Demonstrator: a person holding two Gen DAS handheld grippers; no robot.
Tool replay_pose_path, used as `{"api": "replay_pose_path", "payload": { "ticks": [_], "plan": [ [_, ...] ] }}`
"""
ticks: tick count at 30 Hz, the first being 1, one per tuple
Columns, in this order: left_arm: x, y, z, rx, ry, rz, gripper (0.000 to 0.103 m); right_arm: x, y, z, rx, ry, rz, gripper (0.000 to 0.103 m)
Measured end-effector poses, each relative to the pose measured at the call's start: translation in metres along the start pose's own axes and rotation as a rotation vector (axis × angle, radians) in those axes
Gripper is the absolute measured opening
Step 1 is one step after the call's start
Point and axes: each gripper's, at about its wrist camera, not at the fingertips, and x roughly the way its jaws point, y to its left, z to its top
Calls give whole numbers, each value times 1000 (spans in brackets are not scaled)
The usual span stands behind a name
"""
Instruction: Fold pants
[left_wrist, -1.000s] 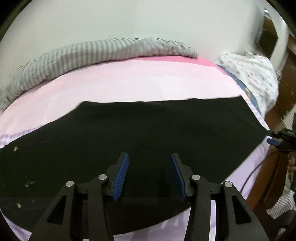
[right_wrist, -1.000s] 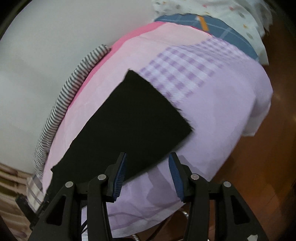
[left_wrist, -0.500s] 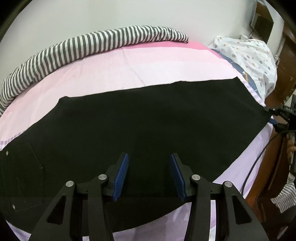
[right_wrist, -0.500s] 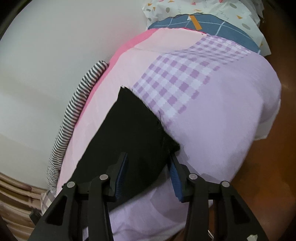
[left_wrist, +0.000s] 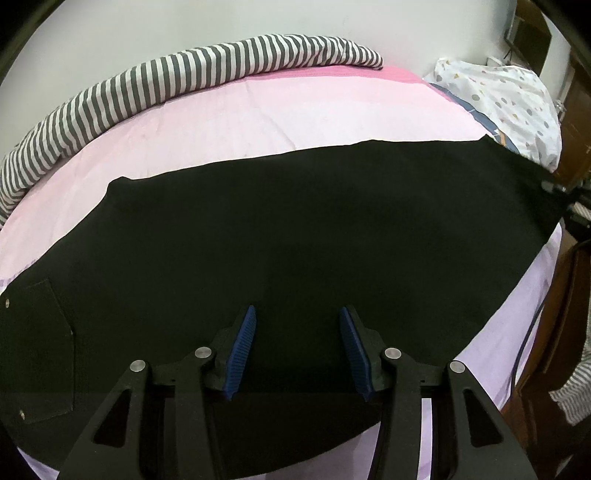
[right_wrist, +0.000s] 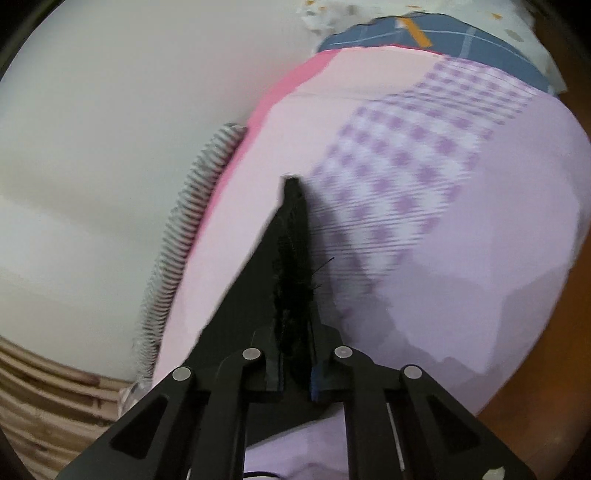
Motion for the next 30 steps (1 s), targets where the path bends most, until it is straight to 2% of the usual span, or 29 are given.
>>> {"api": "replay_pose_path", "payload": {
  "ticks": [3, 7, 13, 16, 18, 23, 27, 30],
  "plan": [
    [-6, 11, 2, -47, -13, -27, 49, 12, 34, -4, -32, 39, 55, 10],
    [-28, 44, 5, -167, -60, -73, 50, 36, 81, -15, -91, 99, 106, 10],
    [-72, 107, -1, -296, -164, -15, 51, 87, 155, -45, -194, 228, 193, 10],
    [-84, 135, -10, -347, -185, 15, 52, 117, 191, -74, -258, 315, 221, 10],
    [-88, 150, -18, -385, -188, 33, 52, 136, 211, -101, -306, 381, 223, 10],
    [-89, 177, -37, -473, -167, 22, 52, 179, 234, -168, -394, 547, 198, 10],
    [-88, 185, -48, -502, -161, 8, 52, 198, 239, -206, -462, 622, 166, 10],
    [-89, 185, -51, -507, -163, -3, 52, 211, 244, -216, -508, 632, 127, 10]
  ]
}}
